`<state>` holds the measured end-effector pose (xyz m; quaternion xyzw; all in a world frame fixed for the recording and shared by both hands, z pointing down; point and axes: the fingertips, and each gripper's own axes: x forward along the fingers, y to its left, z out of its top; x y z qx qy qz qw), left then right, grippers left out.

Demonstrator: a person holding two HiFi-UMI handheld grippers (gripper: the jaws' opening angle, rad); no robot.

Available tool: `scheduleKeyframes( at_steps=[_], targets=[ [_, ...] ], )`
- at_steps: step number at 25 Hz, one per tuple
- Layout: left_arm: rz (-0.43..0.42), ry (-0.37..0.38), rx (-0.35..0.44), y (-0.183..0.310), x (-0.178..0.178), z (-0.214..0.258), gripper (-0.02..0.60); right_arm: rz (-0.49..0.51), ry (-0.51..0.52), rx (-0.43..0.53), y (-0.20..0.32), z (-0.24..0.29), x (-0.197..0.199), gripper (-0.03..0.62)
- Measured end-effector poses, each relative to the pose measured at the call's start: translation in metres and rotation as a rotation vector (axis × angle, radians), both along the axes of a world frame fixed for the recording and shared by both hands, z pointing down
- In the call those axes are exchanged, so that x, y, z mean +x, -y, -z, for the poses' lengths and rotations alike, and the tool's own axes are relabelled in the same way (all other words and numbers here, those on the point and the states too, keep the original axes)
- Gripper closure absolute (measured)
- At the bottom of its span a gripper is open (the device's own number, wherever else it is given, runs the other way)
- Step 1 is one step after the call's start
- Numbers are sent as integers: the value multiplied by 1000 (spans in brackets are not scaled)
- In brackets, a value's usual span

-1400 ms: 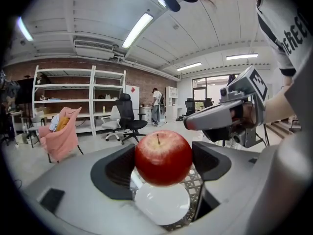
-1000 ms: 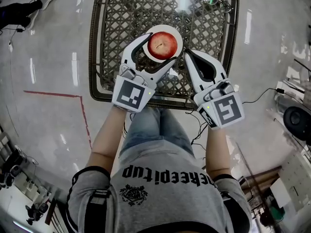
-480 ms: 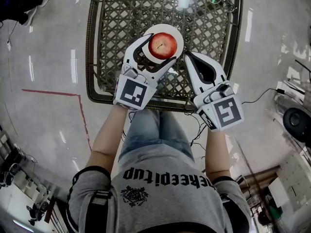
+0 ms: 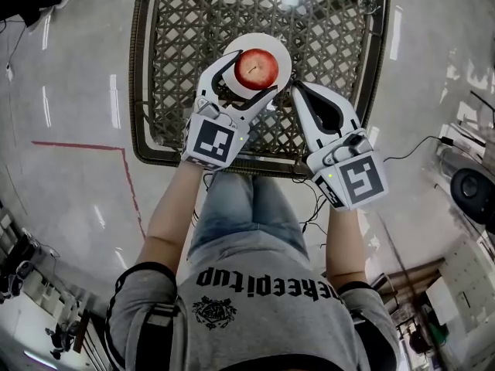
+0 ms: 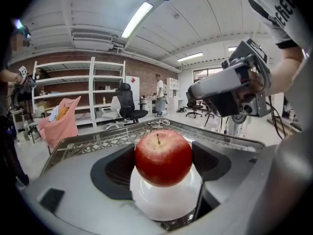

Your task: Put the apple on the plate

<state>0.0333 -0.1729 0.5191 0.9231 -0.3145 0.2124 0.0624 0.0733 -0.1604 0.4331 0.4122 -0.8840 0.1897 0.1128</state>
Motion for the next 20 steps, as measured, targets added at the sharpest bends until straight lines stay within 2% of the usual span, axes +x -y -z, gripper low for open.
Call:
scheduleKeyframes(
  at_steps=[20],
  targets=[
    [20,32,-38,2,-3,-40,196,30,-13,-39,-5,-22,-11,595]
  ],
)
